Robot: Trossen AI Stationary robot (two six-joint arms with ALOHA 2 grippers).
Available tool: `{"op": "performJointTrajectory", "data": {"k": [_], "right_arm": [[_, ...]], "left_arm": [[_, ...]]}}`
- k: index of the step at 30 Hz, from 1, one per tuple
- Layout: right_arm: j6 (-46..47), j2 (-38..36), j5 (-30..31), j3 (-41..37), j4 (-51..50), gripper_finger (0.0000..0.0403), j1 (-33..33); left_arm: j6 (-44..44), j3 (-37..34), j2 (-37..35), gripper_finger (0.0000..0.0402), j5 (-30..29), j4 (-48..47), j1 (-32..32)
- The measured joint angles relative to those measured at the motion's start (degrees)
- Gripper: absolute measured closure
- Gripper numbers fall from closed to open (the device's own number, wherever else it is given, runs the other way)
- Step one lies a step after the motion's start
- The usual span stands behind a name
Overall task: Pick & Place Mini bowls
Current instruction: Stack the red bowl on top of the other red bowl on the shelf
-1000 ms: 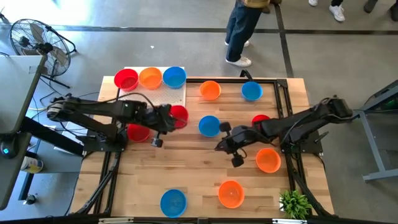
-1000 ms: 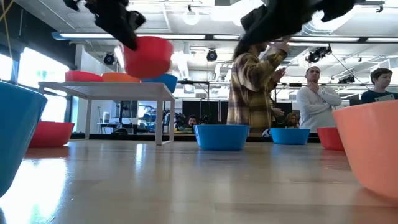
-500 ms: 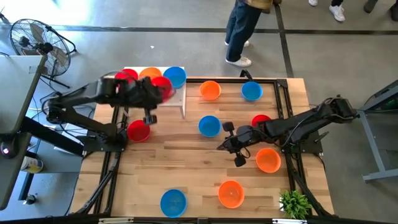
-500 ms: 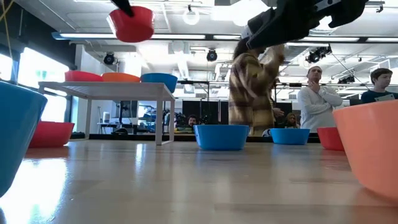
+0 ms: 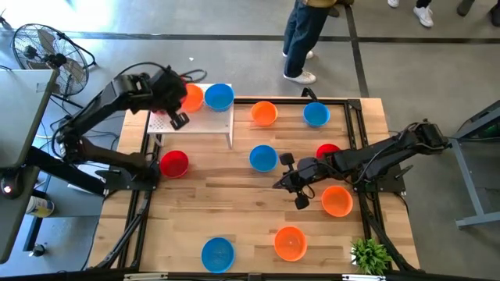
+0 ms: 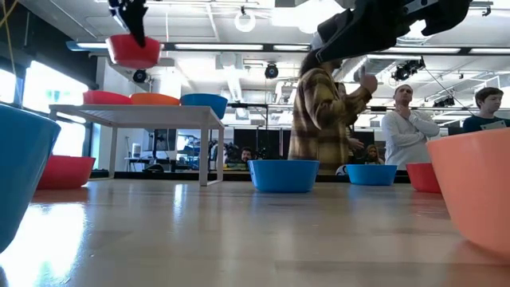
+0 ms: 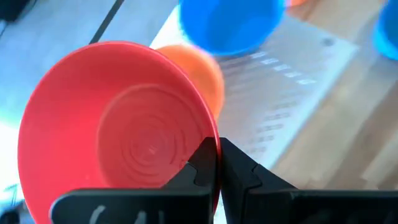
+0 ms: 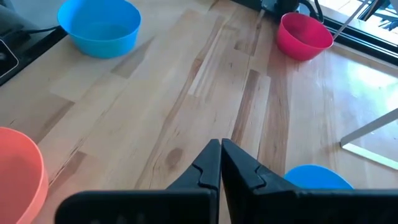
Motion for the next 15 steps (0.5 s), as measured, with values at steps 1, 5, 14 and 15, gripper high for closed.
{"op": "performJointTrajectory", "data": {"k": [1,5,14,15], "right_arm": [[0.0,0.0,0.0,0.0,0.0,0.0401,0.0],[0.0,0.0,0.0,0.0,0.0,0.0402,0.0],[0.0,0.0,0.0,0.0,0.0,0.0402,0.0],[0.0,0.0,0.0,0.0,0.0,0.0401,0.0]], "left_arm": [[0.0,0.0,0.0,0.0401,0.0,-0.4,1.5],[0.5,0.0,0.5,0.0401,1.3,-1.5,7.2],[0.2,-0.1,4.3,0.0401,5.0,-2.8,16.4],[0.2,-0.1,4.5,0.0401,5.0,-2.7,17.3]]}}
